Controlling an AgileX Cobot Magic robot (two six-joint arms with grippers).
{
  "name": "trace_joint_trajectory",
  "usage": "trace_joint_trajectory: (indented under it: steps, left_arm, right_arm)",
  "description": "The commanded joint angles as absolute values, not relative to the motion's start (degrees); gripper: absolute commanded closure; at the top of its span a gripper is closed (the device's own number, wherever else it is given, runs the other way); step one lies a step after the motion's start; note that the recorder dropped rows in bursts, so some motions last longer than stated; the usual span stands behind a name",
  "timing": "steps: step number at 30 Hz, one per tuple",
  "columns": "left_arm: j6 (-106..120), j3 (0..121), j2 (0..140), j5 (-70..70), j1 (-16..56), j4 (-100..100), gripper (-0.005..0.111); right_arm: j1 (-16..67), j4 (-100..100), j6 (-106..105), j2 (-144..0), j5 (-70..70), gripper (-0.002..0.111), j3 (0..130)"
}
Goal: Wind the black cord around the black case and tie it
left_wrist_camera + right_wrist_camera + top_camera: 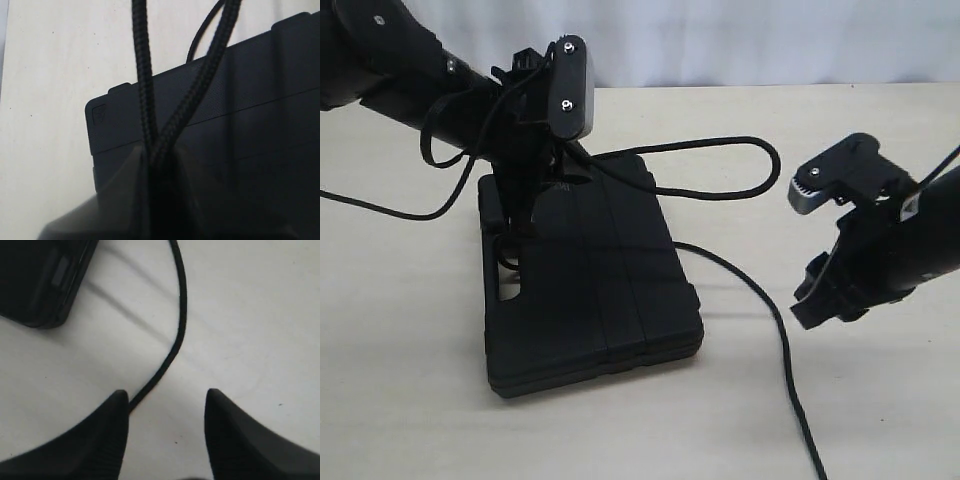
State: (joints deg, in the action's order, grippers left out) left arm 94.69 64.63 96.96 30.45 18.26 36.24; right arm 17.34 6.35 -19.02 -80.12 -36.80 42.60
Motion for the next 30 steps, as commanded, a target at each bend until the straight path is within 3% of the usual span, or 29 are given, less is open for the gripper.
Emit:
trace_joint_trajectory:
  steps: [1,11,14,17,21,22,25,30]
  left_arm:
    - [94.9,64.4,96.9,30.9,18.7,35.6,0.107]
    - [94.9,64.4,96.9,30.9,18.7,35.1,0.107]
    - [94.9,64.4,96.9,30.9,18.7,35.1,0.107]
    - [94.9,64.4,96.9,30.9,18.7,35.1,0.107]
    - [94.9,64.4,96.9,30.9,18.7,35.1,0.107]
    - [94.9,64.4,96.9,30.9,18.7,35.1,0.107]
    - [94.9,64.4,96.9,30.9,18.7,35.1,0.107]
    - [94.9,64.4,96.9,31.2,18.7,32.9,0.107]
  right_arm:
    - [18.2,5.9,-10.5,-86.5,-37.1,0.070,42.2]
    - [18.4,9.0,-6.6,-98.6,-37.4,0.070,41.8]
    - [23.4,8.3,-5.8,-98.5,-35.4,0.070,40.5]
    - [26.8,0.0,6.8,-98.7,-28.4,0.070,38.4]
    - [26.7,-8.5,16.3,-100.1,-29.2,0.071,38.4]
    - [26.7,-8.5,16.3,-101.0,-29.4,0.075,38.4]
    - [26.7,-10.2,16.2,-102.3,-29.4,0.103,38.4]
    - [26.0,-10.1,16.2,-101.3,-32.4,0.104,40.3]
